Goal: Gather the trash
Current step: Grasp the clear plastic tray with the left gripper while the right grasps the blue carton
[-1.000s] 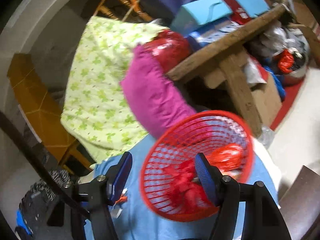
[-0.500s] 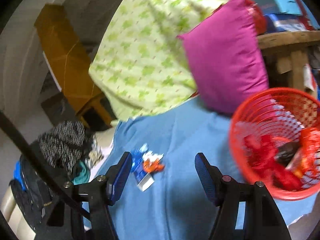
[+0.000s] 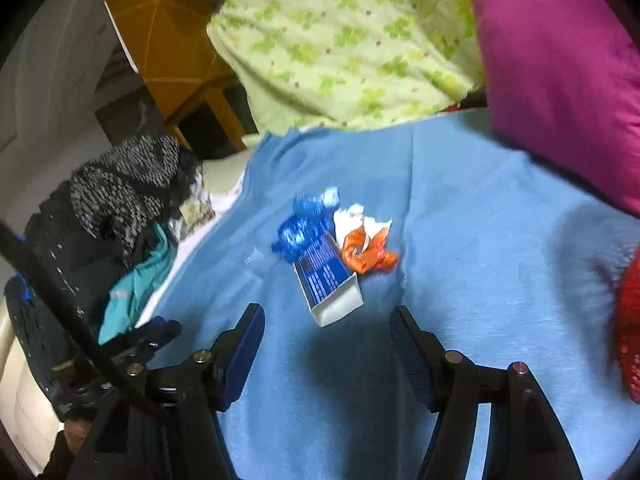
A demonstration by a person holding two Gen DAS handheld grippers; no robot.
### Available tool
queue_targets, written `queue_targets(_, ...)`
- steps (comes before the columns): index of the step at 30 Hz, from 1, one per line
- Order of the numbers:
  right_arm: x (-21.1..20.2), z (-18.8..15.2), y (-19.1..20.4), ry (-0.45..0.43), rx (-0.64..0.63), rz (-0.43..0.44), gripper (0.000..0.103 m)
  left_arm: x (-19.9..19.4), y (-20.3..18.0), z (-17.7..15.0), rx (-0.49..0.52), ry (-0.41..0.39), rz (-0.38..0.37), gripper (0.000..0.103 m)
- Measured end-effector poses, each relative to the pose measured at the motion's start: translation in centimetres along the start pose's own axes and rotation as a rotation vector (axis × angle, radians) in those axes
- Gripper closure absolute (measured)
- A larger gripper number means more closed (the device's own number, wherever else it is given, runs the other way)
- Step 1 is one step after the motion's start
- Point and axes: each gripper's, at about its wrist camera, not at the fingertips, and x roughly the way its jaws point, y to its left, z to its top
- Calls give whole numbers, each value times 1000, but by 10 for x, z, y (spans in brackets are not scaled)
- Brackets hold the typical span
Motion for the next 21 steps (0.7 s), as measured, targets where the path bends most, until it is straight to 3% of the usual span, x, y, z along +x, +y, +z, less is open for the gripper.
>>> queue_targets(12,67,1,-2,55,-43,20,32,29,29,0,-62,53,-3,49)
queue_targets(16,80,3,-7,29,-67,22,25,37,38,12,-97,70,-38,49)
queue_targets(19,91,6,-9,31,-89,40,25,44,45,31,-130,75,-73,37)
queue_targets(21,101,8,-8,48,-99,48,25,53,50,45,-162,82,-83,36)
